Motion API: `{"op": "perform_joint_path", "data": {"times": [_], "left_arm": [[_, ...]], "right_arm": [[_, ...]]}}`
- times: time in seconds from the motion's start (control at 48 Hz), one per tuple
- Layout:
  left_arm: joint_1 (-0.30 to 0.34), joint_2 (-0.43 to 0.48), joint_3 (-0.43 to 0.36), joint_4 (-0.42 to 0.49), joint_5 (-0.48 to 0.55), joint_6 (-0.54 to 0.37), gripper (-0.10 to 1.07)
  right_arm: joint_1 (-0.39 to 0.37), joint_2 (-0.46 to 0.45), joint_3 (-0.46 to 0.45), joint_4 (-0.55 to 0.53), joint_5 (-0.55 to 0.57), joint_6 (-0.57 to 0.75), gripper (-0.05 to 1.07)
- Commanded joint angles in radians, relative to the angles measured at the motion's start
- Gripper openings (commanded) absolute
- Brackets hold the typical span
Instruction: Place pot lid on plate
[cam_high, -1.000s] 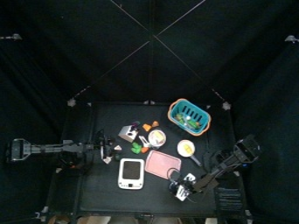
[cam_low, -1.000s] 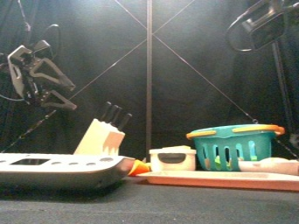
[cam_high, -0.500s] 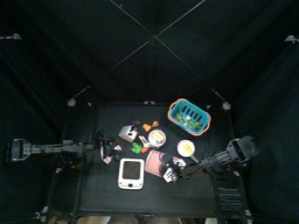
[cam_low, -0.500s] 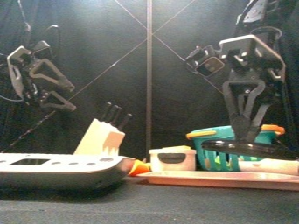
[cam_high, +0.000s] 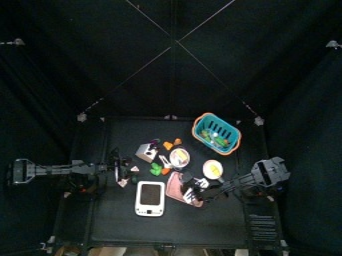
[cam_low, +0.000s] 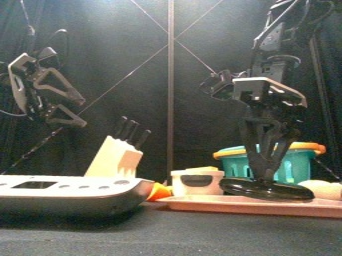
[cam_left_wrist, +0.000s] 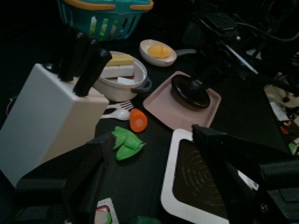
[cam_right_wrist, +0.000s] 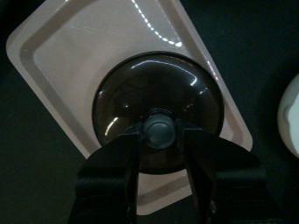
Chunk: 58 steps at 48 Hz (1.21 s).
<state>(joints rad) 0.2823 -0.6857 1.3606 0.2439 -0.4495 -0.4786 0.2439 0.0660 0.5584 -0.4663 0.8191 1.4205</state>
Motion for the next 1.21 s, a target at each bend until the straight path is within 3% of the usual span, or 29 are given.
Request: {"op": "perform_joint_path", "data": {"times": [0.0,0.458,0.688,1.188], "left_arm": [[0.003,0.0,-0.014,-0.005,-0.003,0.002,1.04],[0.003,0.0,-0.014,-0.005,-0.005,0.002,1.04],[0.003,0.0,-0.014,-0.005,-0.005,0.002,1.04],[-0.006,-0.002,-0.034,-0.023,-0.005,-0.003,1.04]], "right_arm": [[-0.008,-0.014,-0.023,-0.006,0.006,0.002,0.68],[-0.008,-0.005,-0.031,-0.017,0.011,0.0,0.82],[-0.011,-0.015,-0.041,-0.057,0.012,0.0,0.83],[-0.086,-0.054,-0.023,-0.287,0.012,0.002,0.83]]}}
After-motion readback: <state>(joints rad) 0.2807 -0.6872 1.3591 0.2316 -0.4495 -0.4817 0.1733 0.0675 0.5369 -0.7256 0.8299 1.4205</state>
